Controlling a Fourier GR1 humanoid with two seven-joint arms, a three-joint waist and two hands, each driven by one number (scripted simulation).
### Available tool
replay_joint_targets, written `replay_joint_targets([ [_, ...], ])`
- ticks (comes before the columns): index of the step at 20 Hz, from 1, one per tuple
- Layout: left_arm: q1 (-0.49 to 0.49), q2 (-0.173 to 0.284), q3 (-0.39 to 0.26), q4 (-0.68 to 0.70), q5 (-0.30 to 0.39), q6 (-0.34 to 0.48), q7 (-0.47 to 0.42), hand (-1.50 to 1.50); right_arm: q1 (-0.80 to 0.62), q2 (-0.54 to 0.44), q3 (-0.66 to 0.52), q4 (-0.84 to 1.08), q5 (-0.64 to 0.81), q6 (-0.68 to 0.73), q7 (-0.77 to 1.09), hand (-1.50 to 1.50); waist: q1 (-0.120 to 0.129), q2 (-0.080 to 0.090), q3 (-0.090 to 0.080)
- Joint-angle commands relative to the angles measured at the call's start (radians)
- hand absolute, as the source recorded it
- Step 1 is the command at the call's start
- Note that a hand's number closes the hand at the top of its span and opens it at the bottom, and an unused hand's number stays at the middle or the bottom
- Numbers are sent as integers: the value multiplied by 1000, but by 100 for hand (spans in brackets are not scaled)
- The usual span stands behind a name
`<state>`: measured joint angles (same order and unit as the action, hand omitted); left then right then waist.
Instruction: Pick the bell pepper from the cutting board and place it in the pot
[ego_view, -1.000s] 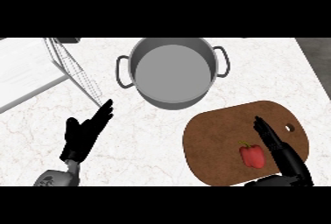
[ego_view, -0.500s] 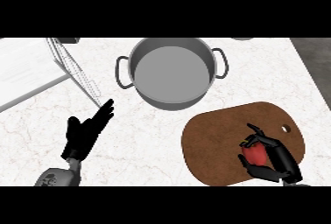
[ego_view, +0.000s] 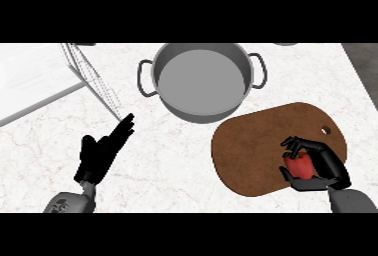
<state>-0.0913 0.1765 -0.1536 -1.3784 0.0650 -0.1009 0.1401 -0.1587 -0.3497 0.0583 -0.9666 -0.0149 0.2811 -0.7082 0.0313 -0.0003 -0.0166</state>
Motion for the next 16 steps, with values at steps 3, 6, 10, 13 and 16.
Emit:
replay_joint_targets([
  [3,-58,-12,-24,0,-5,-24,8,0,-293,-164,-24,177,-10,235,45,150,94,41,24],
  [6,-61,-21,-43,-2,-19,-20,18,0,-364,-220,-34,277,14,286,-45,150,85,41,27],
  [10,-75,-15,-18,35,-5,-33,-7,0,-457,-243,-9,375,64,287,-99,150,72,41,25],
  [13,-78,-22,-14,36,-4,-24,11,0,-519,-227,13,435,109,234,-148,150,63,36,24],
  [16,-77,-35,-21,49,-23,-5,0,0,-589,-261,14,465,140,181,-189,150,53,33,22],
])
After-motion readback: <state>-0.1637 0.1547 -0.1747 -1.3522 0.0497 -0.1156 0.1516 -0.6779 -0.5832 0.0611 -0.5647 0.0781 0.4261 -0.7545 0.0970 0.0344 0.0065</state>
